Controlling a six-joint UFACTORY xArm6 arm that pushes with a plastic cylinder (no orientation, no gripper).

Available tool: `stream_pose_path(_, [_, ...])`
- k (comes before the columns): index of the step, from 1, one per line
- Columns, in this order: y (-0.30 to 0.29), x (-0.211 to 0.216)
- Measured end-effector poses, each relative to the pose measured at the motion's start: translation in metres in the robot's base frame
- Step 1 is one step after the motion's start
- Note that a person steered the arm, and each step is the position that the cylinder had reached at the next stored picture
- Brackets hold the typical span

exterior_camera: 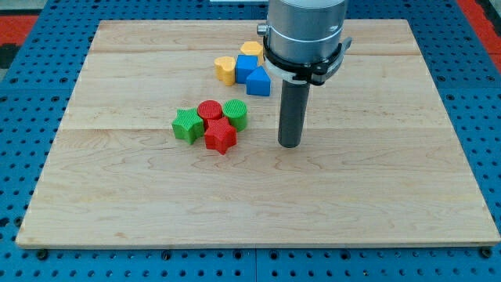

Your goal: Slide the group of blocks left a bit

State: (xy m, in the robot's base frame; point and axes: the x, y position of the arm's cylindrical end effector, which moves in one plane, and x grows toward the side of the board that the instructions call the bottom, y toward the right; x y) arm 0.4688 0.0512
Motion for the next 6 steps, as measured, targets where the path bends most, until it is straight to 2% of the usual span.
stream_pose_path(1, [-0.004,0.000])
stream_pose_path(2, [-0.008,-0.018])
stream_pose_path(3, [0.048,-0.053])
stream_pose_path(4, [0.050,-0.122])
stream_pose_path(6, [0.037,-0.179])
